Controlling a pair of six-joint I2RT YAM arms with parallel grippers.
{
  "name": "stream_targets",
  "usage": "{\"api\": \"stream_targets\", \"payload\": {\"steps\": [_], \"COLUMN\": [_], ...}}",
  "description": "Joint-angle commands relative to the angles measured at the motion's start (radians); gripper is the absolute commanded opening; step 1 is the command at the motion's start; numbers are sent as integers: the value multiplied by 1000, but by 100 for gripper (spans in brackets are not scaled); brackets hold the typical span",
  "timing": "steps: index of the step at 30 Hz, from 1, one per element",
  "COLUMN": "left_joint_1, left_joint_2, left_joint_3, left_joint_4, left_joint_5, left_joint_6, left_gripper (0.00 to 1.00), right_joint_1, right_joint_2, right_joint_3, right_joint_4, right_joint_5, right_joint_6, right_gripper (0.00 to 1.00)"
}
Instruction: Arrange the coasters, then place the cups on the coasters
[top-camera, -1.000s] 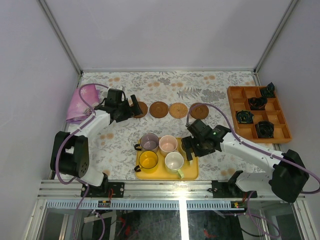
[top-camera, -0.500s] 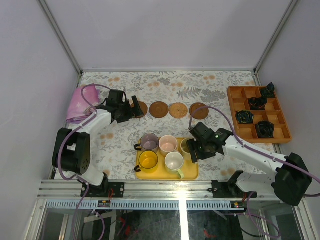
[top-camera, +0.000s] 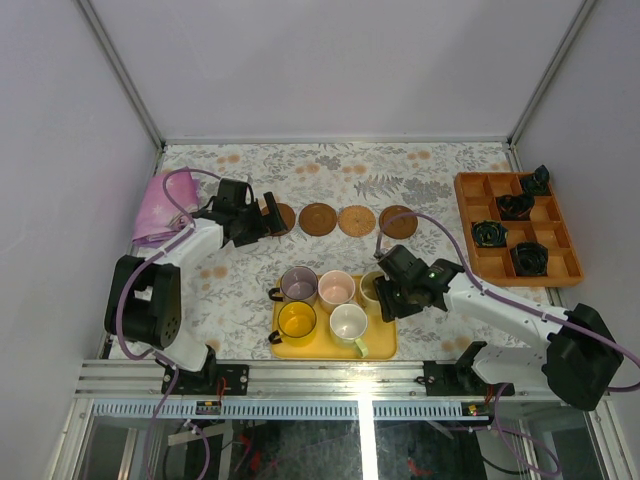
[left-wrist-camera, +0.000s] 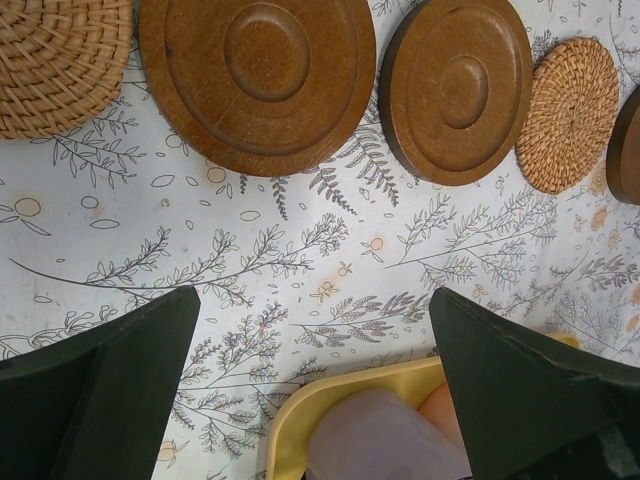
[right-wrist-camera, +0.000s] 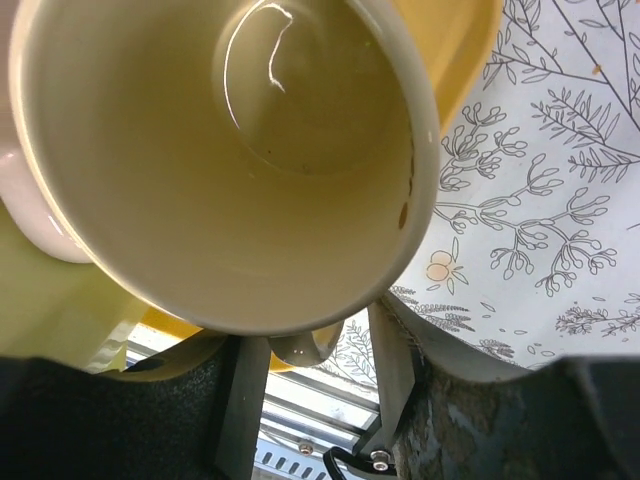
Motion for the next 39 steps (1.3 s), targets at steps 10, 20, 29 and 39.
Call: {"api": "stream_targets", "payload": {"steps": [10, 20, 29, 39], "left_joint_1": [-6, -5, -5, -5], "left_joint_2": [31, 52, 69, 74], "left_joint_3": [21, 27, 43, 60], "left_joint_4": [39, 42, 47, 51], "left_joint_5": [-8, -3, 3, 4], "left_joint_6": [-3, -10, -12, -18], "left_gripper": [100, 100, 100, 100], "right_joint_1": [4, 4, 3, 4], "right_joint_2": [49, 50, 24, -80], "right_joint_3": [20, 41, 55, 170], "right_joint_4": [85, 94, 82, 54], "right_joint_5": [10, 24, 65, 222], "right_joint_6": [-51, -79, -86, -109], "right_gripper": [54, 17, 0, 0]}}
